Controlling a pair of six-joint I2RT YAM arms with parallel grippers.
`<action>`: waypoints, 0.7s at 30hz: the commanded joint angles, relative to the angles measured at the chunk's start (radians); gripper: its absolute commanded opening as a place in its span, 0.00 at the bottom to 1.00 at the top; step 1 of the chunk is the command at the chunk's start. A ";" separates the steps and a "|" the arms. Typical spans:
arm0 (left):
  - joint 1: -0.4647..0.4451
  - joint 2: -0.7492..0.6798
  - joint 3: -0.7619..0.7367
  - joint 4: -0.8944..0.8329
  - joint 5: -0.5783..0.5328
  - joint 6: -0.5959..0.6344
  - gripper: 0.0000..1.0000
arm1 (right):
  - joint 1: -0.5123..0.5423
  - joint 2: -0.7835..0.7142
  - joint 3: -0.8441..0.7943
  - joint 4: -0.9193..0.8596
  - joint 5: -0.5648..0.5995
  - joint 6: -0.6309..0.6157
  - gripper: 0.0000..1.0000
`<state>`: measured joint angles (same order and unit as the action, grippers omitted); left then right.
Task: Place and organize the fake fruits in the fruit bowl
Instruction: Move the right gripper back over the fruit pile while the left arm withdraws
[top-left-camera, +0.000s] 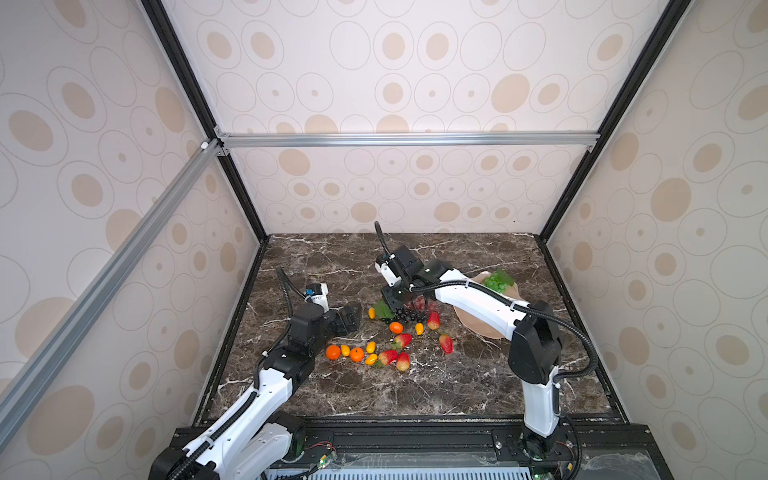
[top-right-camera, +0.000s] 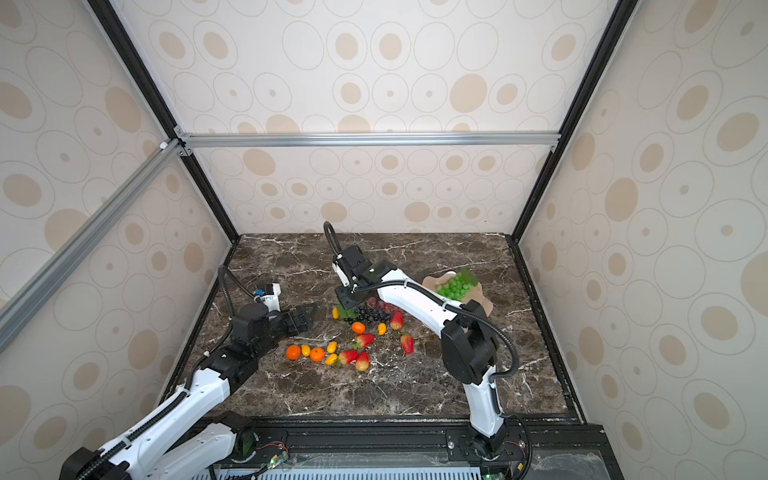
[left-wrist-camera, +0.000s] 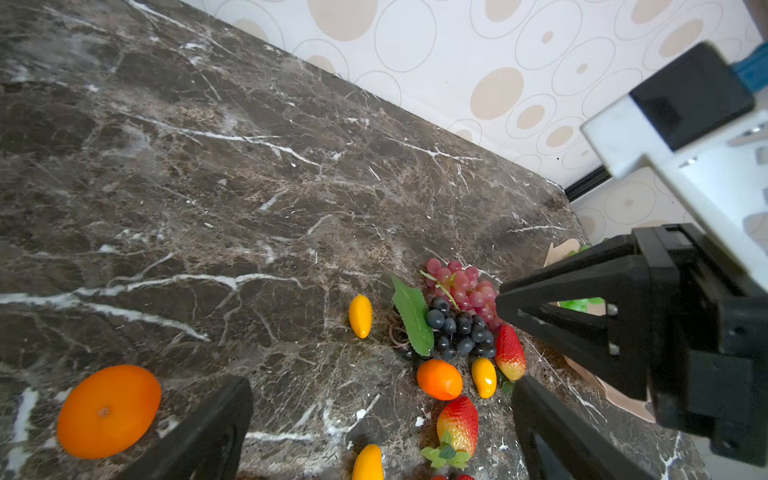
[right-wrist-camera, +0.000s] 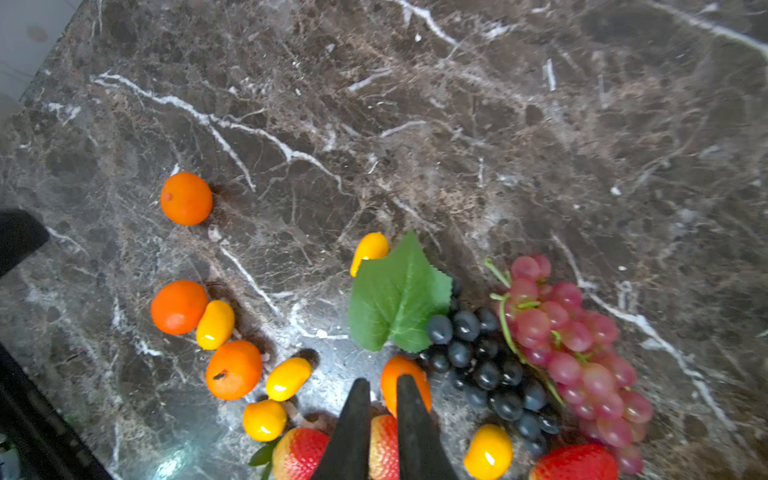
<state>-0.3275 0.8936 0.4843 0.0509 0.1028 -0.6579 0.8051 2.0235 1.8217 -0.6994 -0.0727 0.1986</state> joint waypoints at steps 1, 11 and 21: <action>0.062 -0.033 -0.022 0.017 0.075 -0.040 0.98 | 0.029 0.055 0.078 -0.088 -0.090 -0.037 0.14; 0.231 -0.070 -0.090 0.041 0.210 -0.075 0.98 | 0.072 0.240 0.286 -0.202 -0.112 -0.041 0.12; 0.277 -0.067 -0.095 0.046 0.245 -0.070 0.98 | 0.075 0.401 0.466 -0.335 0.008 -0.044 0.12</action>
<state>-0.0616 0.8341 0.3889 0.0708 0.3256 -0.7185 0.8761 2.3905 2.2341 -0.9451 -0.1364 0.1696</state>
